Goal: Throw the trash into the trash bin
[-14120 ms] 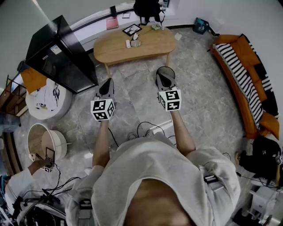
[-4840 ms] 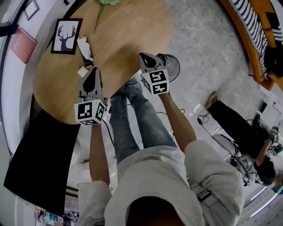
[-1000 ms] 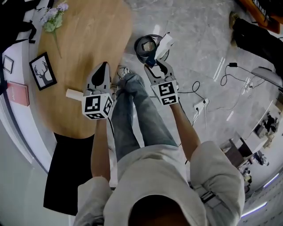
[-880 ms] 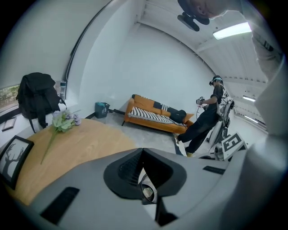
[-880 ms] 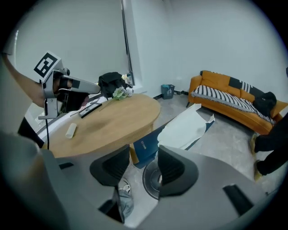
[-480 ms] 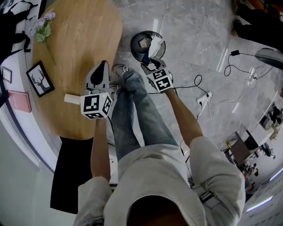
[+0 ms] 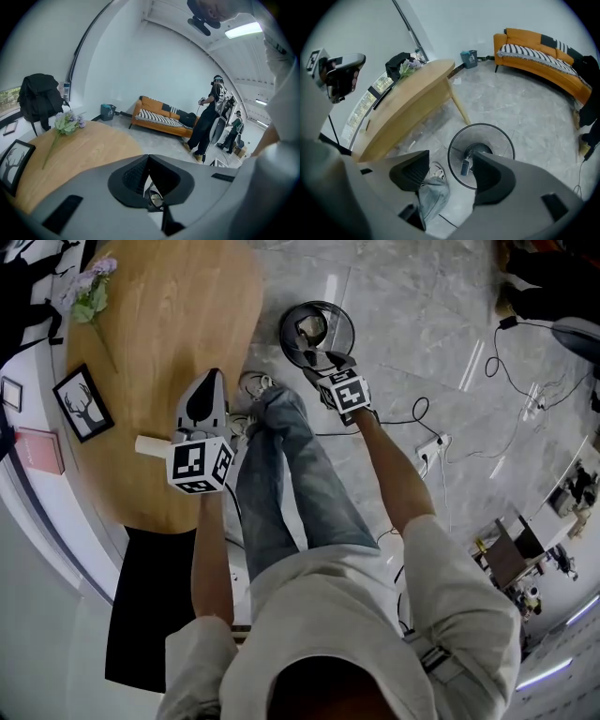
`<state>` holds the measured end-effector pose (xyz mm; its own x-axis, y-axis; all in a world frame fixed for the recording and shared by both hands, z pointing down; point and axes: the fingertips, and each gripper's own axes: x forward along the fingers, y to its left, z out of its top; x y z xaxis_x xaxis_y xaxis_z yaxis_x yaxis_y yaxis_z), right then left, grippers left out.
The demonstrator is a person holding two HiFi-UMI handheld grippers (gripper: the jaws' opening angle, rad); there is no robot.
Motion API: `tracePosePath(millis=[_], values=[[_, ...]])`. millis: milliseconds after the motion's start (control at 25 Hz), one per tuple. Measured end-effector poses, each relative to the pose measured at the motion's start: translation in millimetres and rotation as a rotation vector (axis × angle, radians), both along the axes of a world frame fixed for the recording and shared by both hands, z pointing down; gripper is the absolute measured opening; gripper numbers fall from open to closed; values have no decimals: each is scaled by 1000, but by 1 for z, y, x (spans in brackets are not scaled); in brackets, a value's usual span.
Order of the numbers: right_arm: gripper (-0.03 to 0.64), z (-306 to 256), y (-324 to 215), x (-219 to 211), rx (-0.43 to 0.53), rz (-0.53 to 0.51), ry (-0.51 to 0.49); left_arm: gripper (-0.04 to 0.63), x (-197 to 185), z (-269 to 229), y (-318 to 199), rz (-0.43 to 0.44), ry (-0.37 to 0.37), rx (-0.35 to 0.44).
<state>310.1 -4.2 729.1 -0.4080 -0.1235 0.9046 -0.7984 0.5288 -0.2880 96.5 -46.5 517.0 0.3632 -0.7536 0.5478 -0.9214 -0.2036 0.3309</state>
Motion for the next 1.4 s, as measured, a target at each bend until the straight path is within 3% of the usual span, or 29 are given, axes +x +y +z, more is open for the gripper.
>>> tracePosePath(millis=[240, 520, 800, 1080, 1400], values=[[266, -23, -7, -9, 68, -18, -8, 17, -1, -3, -1, -14, 10, 8], [77, -99, -34, -46, 297, -12, -91, 17, -14, -9, 0, -59, 11, 21], [29, -175, -42, -105, 451, -114, -194, 17, -41, -18, 16, -154, 7, 34], [29, -204, -32, -183, 470, -281, -283, 17, -94, -27, 51, -308, -7, 40], [29, -211, 13, -278, 424, -539, -361, 17, -172, -36, 131, -576, -33, 27]])
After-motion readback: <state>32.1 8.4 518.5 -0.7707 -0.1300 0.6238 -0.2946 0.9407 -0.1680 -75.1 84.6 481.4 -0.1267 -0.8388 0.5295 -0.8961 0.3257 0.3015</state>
